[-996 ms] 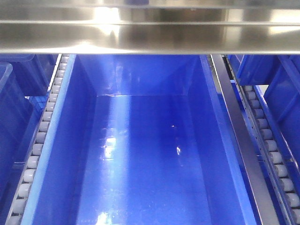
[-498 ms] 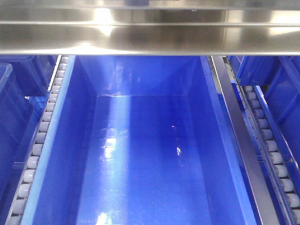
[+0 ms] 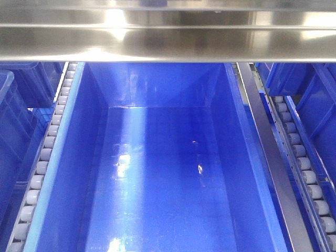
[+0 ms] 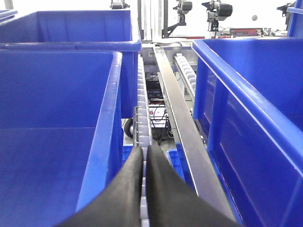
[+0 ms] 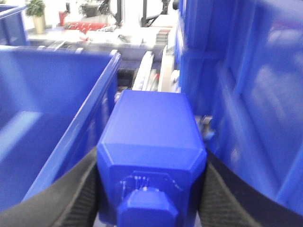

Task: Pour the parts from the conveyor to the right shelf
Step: 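Approach the shelf and stop above an empty blue bin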

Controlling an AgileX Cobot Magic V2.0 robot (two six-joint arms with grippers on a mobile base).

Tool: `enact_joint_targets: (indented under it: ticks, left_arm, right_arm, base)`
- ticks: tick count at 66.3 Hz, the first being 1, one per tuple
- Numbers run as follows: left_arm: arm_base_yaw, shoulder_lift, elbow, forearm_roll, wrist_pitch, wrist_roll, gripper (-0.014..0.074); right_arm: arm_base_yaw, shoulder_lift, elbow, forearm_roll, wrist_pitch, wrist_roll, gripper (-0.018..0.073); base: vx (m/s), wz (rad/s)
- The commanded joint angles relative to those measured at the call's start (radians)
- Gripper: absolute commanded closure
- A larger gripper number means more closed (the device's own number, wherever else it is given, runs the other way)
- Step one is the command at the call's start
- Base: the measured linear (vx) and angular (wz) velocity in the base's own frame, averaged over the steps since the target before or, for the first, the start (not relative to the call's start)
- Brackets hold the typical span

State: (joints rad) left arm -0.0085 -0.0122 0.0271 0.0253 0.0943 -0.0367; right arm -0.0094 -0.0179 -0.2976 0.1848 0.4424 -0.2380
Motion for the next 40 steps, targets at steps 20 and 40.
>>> enact_joint_targets:
  ticks: [20, 40]
  left_arm:
    - [-0.005, -0.013, -0.020, -0.006, -0.072, -0.007, 0.0603]
    - [-0.005, -0.014, -0.020, -0.006, -0.072, -0.007, 0.0603]
  right_arm:
    - [-0.004, -0.002, -0.025, 0.009, -0.156, 0.015, 0.0561]
    - [-0.004, 0.036, -0.037, 0.035, -0.056, 0.006, 0.0559]
  base:
    - [0.00, 0.00]
    - [0.00, 0.00]
